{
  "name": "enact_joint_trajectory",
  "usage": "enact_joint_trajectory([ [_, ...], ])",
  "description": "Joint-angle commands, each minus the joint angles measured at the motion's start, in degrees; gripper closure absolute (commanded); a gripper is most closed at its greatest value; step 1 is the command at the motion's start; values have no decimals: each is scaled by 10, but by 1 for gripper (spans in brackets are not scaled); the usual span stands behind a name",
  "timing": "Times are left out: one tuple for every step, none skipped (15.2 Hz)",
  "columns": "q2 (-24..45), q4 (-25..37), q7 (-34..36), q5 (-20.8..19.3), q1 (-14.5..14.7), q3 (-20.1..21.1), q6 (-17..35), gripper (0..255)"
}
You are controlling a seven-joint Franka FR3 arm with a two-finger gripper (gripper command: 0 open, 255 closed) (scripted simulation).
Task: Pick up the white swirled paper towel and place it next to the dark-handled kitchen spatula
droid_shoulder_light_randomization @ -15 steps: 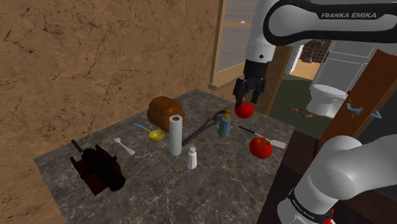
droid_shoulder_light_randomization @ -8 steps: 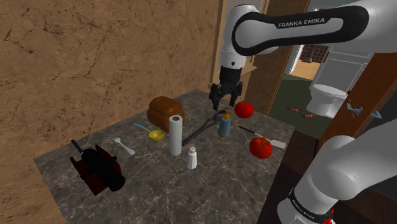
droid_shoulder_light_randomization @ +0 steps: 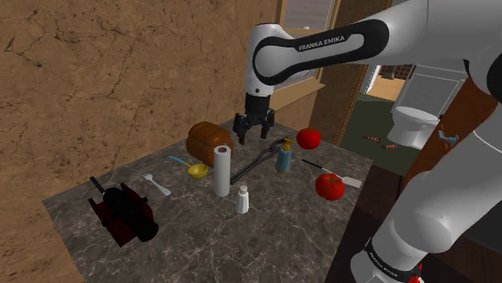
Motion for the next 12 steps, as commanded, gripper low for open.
enact_joint_trajectory([
  [48,36,14,-10,2,9,14,0],
  [70,53,21,-16,4,13,19,0],
  [93,71,28,-23,7,16,24,0],
  [115,90,35,-29,9,19,27,0],
  [138,110,42,-36,12,22,30,0],
  [161,131,49,-44,15,24,33,0],
  [184,153,56,-51,19,26,34,0],
  [207,175,63,-59,24,27,34,0],
  [221,189,67,-63,26,27,34,0],
  [222,183,67,-64,27,27,41,0],
  [224,178,67,-64,27,27,49,0],
  [226,173,68,-65,27,27,56,0],
])
